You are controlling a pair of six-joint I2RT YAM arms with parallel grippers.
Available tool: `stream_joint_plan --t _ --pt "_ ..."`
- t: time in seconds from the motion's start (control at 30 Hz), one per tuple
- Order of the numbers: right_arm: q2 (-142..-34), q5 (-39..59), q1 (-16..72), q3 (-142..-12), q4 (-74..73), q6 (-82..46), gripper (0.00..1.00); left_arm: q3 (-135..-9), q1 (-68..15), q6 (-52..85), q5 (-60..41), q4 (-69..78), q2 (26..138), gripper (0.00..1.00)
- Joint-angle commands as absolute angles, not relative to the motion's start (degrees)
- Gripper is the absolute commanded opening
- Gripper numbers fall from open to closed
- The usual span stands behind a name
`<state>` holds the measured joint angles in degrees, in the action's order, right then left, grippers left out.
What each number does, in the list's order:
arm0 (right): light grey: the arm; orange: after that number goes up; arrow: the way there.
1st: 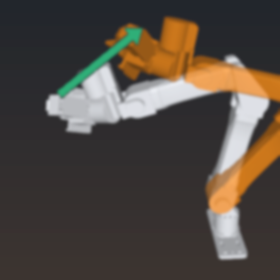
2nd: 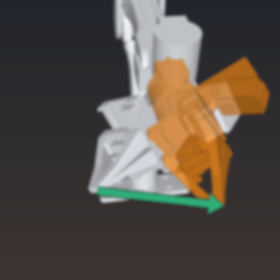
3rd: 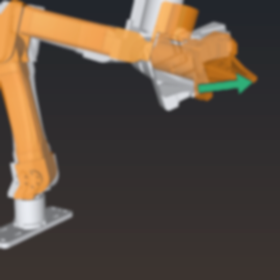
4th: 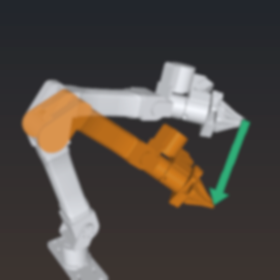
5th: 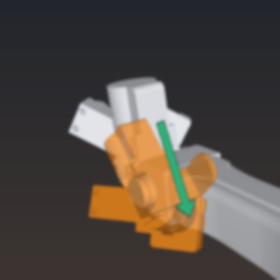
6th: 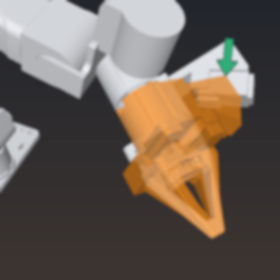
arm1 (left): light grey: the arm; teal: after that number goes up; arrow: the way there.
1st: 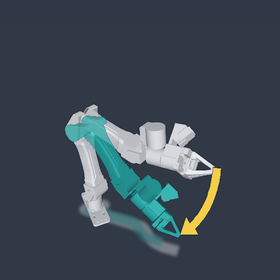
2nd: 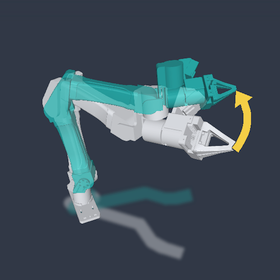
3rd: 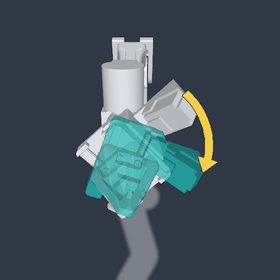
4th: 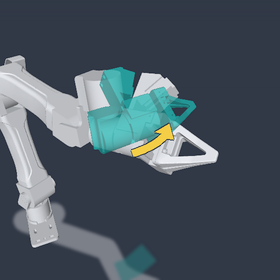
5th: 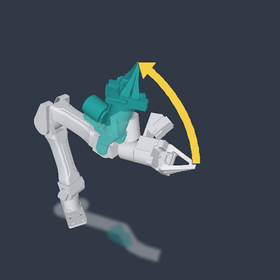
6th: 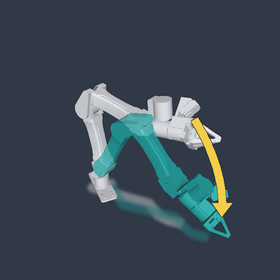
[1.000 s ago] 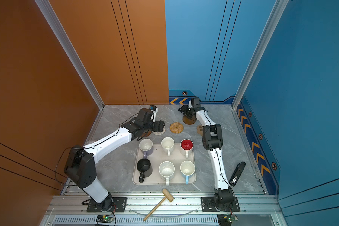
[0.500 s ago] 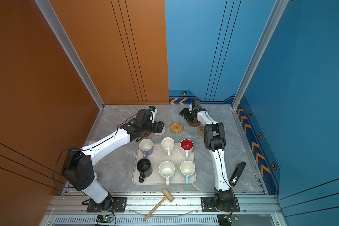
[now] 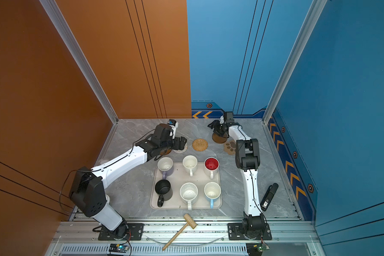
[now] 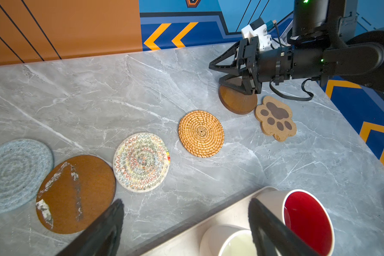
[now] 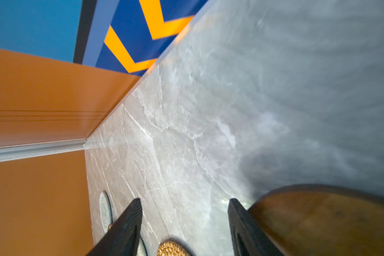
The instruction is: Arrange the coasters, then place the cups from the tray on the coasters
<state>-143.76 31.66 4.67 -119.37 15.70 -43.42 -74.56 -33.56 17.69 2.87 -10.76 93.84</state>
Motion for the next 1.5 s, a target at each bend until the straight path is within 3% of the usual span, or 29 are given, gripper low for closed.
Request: stream_joint_plan --t 0.0,0.77,1.47 --pt "-143.6 33.7 3.2 -121.9 12.2 -45.7 0.61 -74.7 -34.3 18.3 2.4 -9.3 93.1 0.89" --pt "-148.0 33.8 -1.3 -122.8 10.1 -48.2 0.59 -76.4 -35.5 18.4 2.8 -9.9 94.7 0.88" --pt "-142.0 34.0 0.2 -109.3 10.5 -43.6 0.59 -74.4 -35.7 17.9 3.9 -10.0 92.5 0.89"
